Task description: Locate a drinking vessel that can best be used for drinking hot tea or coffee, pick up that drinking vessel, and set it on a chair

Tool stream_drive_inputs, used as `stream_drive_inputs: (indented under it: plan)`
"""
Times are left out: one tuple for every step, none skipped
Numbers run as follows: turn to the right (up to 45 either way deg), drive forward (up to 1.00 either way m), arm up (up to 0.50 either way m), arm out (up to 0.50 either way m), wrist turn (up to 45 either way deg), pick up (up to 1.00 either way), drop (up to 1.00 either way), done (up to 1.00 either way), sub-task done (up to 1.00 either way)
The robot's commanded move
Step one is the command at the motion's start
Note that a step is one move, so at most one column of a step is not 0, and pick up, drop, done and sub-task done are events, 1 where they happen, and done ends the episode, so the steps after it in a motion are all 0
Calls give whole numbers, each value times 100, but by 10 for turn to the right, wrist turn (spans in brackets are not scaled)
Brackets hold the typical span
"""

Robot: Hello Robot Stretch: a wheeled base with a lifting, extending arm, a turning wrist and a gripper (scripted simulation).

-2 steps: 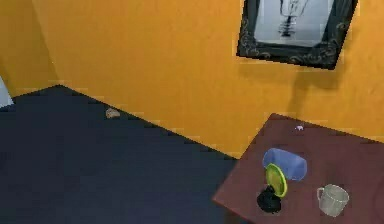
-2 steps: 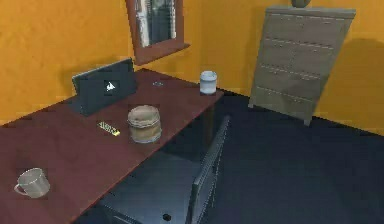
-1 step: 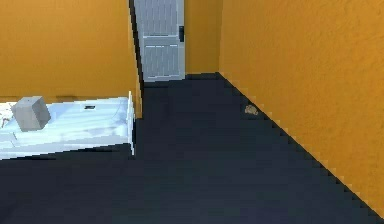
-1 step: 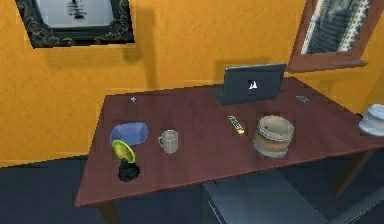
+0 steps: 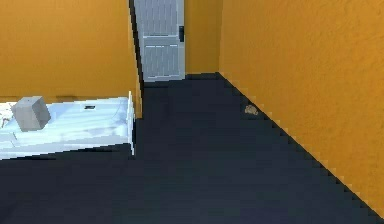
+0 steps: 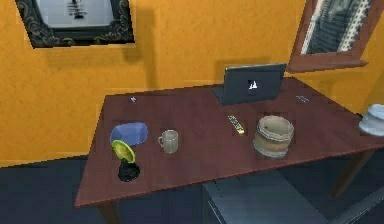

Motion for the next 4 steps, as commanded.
stream_drive_inputs:
  plan:
    - [0,0,22,0,0,0,0,0,0]
    - [0,0,0,50,0,0,0,0,0]
    - [0,0,0,0,450,0,0,0,0]
    - [0,0,0,0,450,0,0,0,0]
